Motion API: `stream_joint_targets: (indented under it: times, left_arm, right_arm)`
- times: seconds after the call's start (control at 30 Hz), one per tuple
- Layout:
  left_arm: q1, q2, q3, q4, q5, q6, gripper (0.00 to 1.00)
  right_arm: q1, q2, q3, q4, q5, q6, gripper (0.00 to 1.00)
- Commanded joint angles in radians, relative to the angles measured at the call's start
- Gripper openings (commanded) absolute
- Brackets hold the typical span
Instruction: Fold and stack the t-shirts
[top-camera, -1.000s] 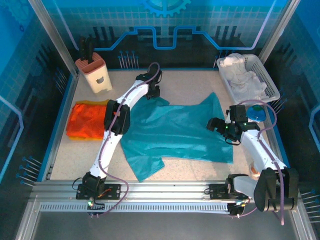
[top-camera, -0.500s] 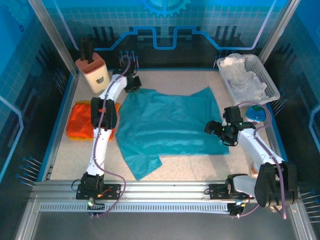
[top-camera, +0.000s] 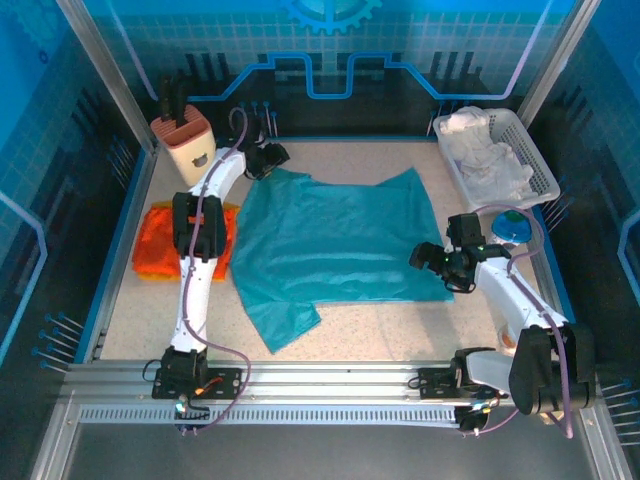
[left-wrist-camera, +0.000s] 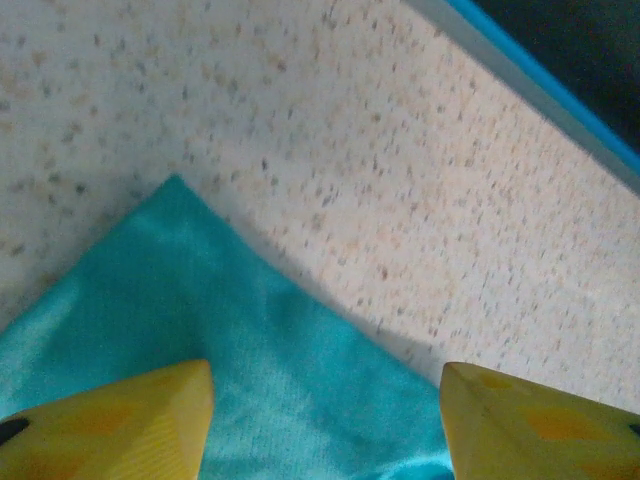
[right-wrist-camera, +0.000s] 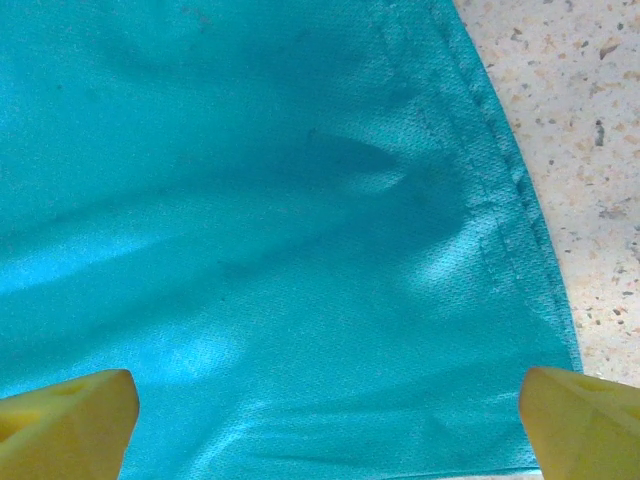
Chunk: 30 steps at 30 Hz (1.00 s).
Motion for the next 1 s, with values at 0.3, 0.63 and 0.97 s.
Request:
stream_joint_targets:
  times: [0.3,0.63,0.97]
  left_arm:
    - [-0.026,-0.512,-0.641,0.013,-0.008,0.118,0.65]
    - [-0.099,-0.853,-1.107,-0.103,0.012,0.123,0.63]
    - [-0.251,-1.222,-1.507,-0.193,0.008,-0.023,0.62]
  right_arm:
    - [-0.089,-0.086,-0.092,0.017,-0.063,0.056,0.82]
    - [-0.191,-0.075,-0.118,0.001,-0.170,-0.011,0.93]
    - [-0.190,-0.082,-0.128,-0.043,-0.124,-0.060,1.00]
